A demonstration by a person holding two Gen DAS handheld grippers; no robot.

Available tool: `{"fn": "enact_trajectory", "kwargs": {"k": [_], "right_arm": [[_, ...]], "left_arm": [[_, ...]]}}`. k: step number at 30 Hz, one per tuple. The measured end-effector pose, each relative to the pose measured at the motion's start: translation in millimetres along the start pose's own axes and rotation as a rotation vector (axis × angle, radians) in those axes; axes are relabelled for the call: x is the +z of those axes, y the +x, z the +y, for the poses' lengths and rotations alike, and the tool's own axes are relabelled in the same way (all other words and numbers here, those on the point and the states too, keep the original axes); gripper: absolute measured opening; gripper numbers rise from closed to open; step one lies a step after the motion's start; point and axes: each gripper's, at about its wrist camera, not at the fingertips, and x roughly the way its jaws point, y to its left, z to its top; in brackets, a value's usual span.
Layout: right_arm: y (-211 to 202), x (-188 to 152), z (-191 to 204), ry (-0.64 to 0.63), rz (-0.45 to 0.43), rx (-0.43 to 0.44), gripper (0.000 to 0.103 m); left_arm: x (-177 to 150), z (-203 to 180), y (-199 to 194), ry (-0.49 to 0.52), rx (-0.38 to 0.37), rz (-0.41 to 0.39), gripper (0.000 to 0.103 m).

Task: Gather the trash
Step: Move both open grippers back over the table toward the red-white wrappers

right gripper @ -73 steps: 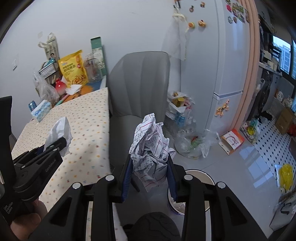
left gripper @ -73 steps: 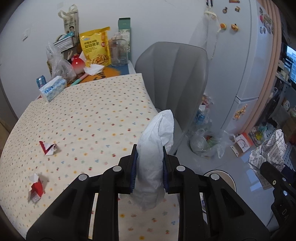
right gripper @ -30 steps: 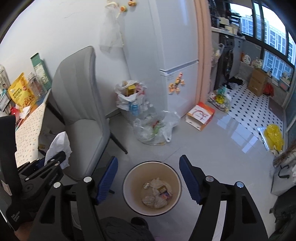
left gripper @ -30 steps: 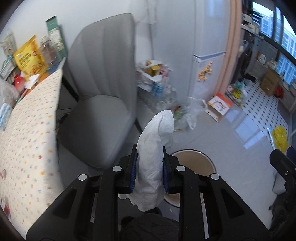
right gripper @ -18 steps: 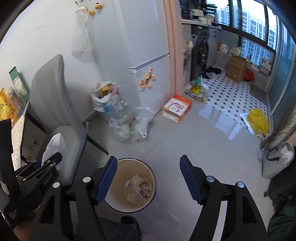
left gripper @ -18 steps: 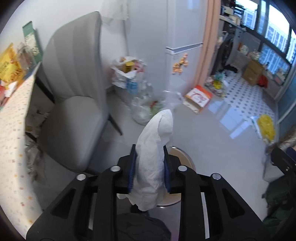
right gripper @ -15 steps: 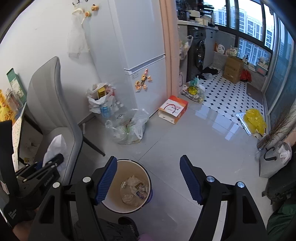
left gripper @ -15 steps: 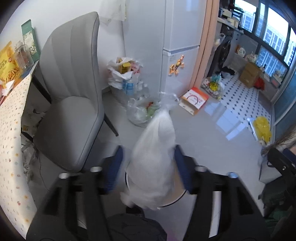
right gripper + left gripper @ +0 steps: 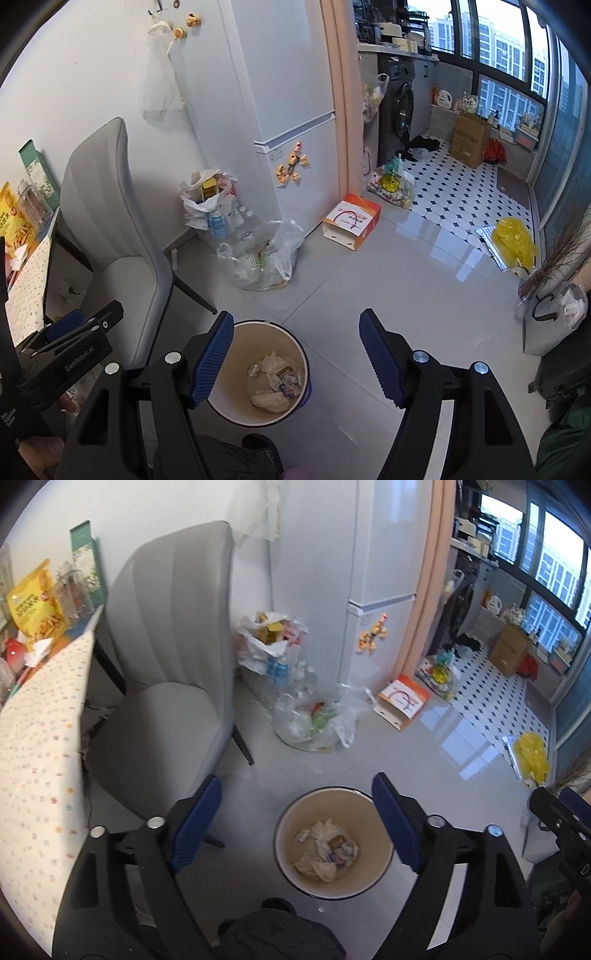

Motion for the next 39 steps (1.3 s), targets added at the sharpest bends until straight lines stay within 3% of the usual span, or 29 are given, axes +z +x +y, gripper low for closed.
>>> {"fn": "enact_trajectory", "kwargs": {"k": [5, 14, 19, 29, 39], "right_arm": [[-9, 2, 24, -0.031, -0.015, 0.033, 0.073], [-39, -2, 90, -0.128, -0.056, 0.111, 0.079], [-60, -8, 128, -0.175, -0.084, 0.165, 0.091], [-93, -38, 206, -0.287, -0.092, 0.284, 0.095], [-135, -80, 274, -0.412, -0.107, 0.368, 0.095]], "left_arm": [[4, 35, -24, -0.045, 0.039, -0.045, 0.093], [-5, 97, -64, -0.124, 0.106, -0.097, 0.094], [-17, 136, -89, -0.182, 0.153, -0.128, 0.095], [-60, 225, -141, -0.328, 0.270, -0.168, 0.095], [-108, 286, -183, -0.438, 0.329, -0.197, 0.095]]}}
